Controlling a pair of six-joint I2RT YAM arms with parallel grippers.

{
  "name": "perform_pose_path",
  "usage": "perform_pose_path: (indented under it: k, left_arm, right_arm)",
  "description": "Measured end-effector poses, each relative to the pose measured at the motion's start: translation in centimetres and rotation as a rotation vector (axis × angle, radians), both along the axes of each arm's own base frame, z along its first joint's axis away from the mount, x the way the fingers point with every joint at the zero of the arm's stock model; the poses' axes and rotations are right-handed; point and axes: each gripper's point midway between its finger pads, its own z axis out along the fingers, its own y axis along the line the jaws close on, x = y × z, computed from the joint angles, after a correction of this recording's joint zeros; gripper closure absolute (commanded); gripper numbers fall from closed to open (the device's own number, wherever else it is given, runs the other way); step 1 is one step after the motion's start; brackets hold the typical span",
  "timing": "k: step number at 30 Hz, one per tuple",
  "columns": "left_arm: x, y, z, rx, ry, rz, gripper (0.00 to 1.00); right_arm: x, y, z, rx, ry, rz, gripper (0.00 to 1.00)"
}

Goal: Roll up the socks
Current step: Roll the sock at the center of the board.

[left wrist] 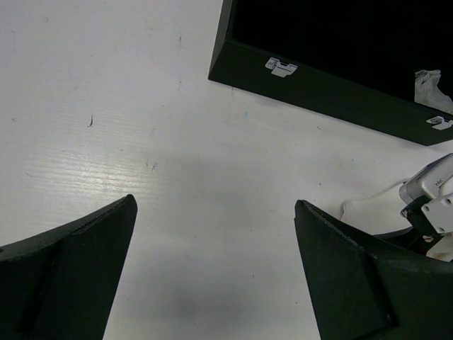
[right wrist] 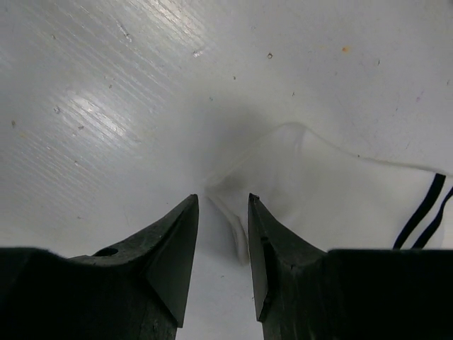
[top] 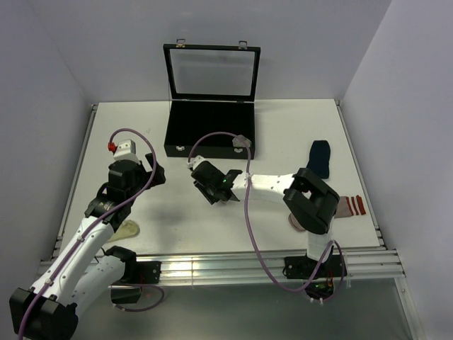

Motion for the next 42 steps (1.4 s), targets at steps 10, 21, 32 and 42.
perform_pose_path:
  k: [10, 21, 32, 42]
  left_arm:
    - [0.0, 0.0, 0.0, 0.0, 0.0, 0.0, 0.01]
    - [0.0, 0.0, 0.0, 0.0, -0.001, 0.0, 0.01]
    - [0.0, -0.6, -0.3, -0.012, 0.013, -0.03, 0.0]
    - [0.0, -2.7, -0.7, -0.086, 0.04, -0.109, 0.02]
  right_arm:
    - [0.1, 0.1, -1.9, -0.029, 0.02, -0.009, 0.59]
    - [0.6, 0.7, -2.1, -0.001, -0.001, -0.019, 0.85]
    - [0.3, 1.3, -1.8, 0.033, 0.03, -0.019, 1.0]
    - [-2.0, 4.5, -0.2, 0.17, 0.19, 0.053, 1.0]
